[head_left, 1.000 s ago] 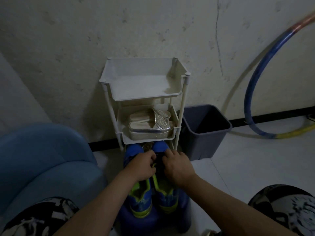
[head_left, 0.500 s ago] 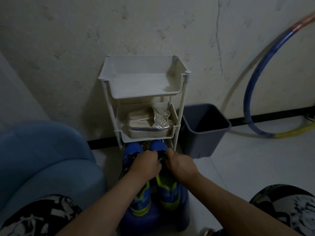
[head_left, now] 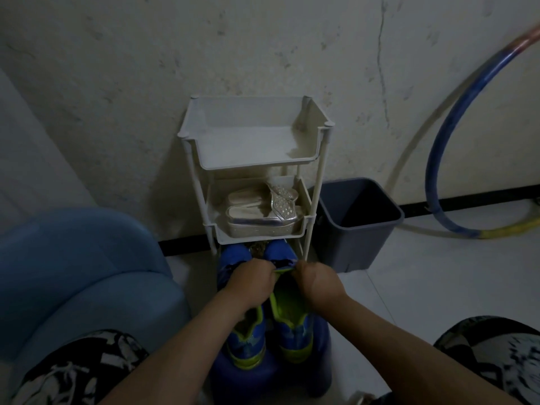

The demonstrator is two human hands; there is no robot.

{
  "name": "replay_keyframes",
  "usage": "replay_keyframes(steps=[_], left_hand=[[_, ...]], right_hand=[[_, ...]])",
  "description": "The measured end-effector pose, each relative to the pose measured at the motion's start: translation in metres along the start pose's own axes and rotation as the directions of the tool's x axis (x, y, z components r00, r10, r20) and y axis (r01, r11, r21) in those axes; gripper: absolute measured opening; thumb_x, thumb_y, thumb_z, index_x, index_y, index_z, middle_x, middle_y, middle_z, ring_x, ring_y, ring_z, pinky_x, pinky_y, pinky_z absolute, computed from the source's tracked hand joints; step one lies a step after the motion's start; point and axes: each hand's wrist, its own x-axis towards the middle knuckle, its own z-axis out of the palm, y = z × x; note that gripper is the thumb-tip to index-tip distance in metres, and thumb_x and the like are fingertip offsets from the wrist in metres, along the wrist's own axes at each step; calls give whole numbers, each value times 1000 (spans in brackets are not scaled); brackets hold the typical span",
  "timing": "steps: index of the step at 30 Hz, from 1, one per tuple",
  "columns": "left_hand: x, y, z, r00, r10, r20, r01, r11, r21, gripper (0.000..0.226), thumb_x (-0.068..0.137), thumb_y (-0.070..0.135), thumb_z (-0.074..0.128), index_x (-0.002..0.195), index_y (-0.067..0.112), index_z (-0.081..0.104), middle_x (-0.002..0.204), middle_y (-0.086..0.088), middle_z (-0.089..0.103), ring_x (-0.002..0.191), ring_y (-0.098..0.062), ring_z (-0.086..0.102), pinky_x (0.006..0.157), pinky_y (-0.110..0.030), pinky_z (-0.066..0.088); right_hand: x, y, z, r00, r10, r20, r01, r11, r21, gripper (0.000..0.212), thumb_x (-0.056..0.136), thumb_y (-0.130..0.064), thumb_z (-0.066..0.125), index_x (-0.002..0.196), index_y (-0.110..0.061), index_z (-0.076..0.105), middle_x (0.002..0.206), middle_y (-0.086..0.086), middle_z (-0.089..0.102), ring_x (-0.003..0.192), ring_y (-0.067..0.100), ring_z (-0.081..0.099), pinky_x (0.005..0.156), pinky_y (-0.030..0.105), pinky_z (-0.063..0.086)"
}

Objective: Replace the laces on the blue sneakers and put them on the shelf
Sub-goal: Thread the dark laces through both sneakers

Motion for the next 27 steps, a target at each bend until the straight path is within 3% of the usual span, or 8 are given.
replay_keyframes(steps=[6,8,10,14,17,20,23,27], left_hand=[[4,-4,-5,997,-19,72,24,998,-66,27,94,36,53,90,14,68,76,-1,64,71,-17,61,55,-30,42],[3,-8,-10,992,-10,129,13,1000,-28,32,87,45,63,108,21,67,91,2,70,87,-15,63,80,-33,49],[3,-12,-15,979,-21,205,14,999,34,53,80,52,70,126,29,57,106,7,69,103,-16,59,100,-35,38],[5,-16,-27,975,-24,220,14,999,48,58,76,53,71,127,34,52,96,16,59,104,-17,54,98,-32,35],[6,-16,-50,970,-27,242,27,1000,4,34,82,38,68,115,32,61,101,12,59,105,-13,57,90,-26,40],[6,-20,-72,970,-60,235,35,994,108,17,89,30,63,102,26,72,107,5,68,101,-15,62,80,-23,43],[2,-21,-86,982,-82,169,44,976,215,19,94,30,57,99,24,75,107,-1,70,101,-20,63,88,-29,48],[0,-22,-91,991,-85,106,48,949,311,18,96,34,55,97,26,71,105,0,70,101,-21,63,93,-34,43]], right_hand=[[-2,3,-14,998,23,64,-32,988,154,38,101,-44,47,114,-12,62,104,12,69,96,29,65,79,37,50],[-4,8,-21,989,28,144,-69,956,287,42,94,-49,57,119,-15,61,108,8,68,99,23,64,81,33,49],[-7,13,-30,967,38,252,-132,921,366,47,90,-49,64,126,-20,57,115,5,66,100,15,61,82,27,46],[-7,20,-49,943,22,332,-138,933,331,49,91,-37,66,134,-22,50,125,5,62,107,17,60,87,27,47],[0,29,-64,951,25,309,-146,916,375,23,90,-22,65,111,-25,57,112,1,63,89,12,62,77,24,50],[2,36,-78,943,-20,332,-62,971,232,21,91,-13,57,101,-30,64,106,-3,63,96,15,62,83,28,51],[7,45,-80,964,17,264,-18,1000,2,23,95,-18,56,114,-23,68,111,-1,66,100,18,63,88,32,54],[12,47,-86,981,98,165,-89,994,-63,21,93,-22,56,107,-21,71,102,3,68,89,20,65,81,37,57]])
